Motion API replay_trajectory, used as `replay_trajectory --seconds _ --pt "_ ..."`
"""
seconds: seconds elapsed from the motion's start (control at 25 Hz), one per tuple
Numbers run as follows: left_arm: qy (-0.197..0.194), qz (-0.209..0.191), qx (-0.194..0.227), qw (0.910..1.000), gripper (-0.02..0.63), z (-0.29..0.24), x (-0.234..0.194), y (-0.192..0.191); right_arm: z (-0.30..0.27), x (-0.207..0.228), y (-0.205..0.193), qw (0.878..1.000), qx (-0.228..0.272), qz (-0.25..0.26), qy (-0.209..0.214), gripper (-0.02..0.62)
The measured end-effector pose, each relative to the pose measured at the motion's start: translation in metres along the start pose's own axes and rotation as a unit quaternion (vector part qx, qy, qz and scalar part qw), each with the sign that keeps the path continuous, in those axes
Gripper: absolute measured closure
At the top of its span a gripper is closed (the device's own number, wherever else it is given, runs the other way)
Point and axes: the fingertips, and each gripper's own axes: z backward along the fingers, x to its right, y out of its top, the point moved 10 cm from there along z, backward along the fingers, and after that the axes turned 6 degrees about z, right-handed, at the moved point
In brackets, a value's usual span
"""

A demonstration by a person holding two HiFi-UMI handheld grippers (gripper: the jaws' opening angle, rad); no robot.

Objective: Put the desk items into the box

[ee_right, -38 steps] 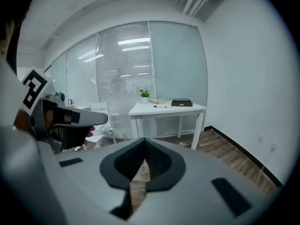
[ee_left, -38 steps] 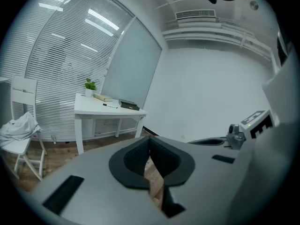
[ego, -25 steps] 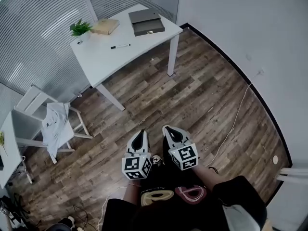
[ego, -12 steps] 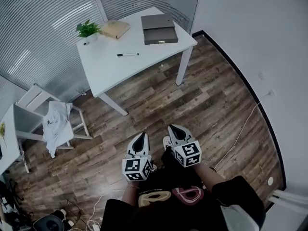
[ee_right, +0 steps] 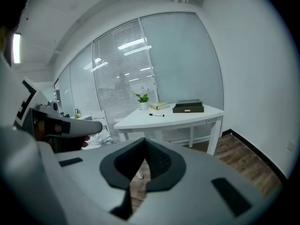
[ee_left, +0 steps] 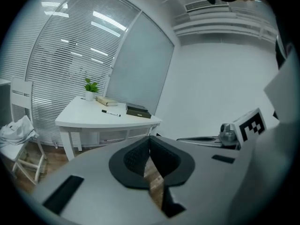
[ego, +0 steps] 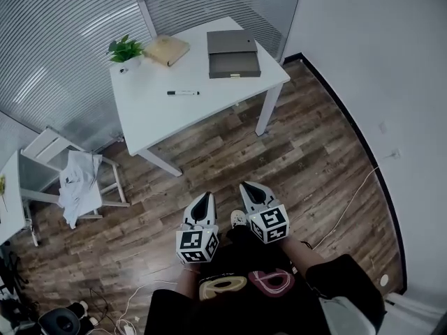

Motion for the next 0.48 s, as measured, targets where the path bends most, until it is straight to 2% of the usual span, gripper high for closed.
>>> replay_trajectory --seconds 0.28,0.48 --pt "0.022 0.016 0.021 0.9994 0.589 -0.033 0.012 0.006 -0.010 0.044 0.009 1.000 0.001 0.018 0.014 0.586" --pt "0.028 0.016 0.009 0.9994 0.589 -0.042 0.019 0.000 -0.011 0.061 0.010 1.000 0.001 0.015 0.012 0.586"
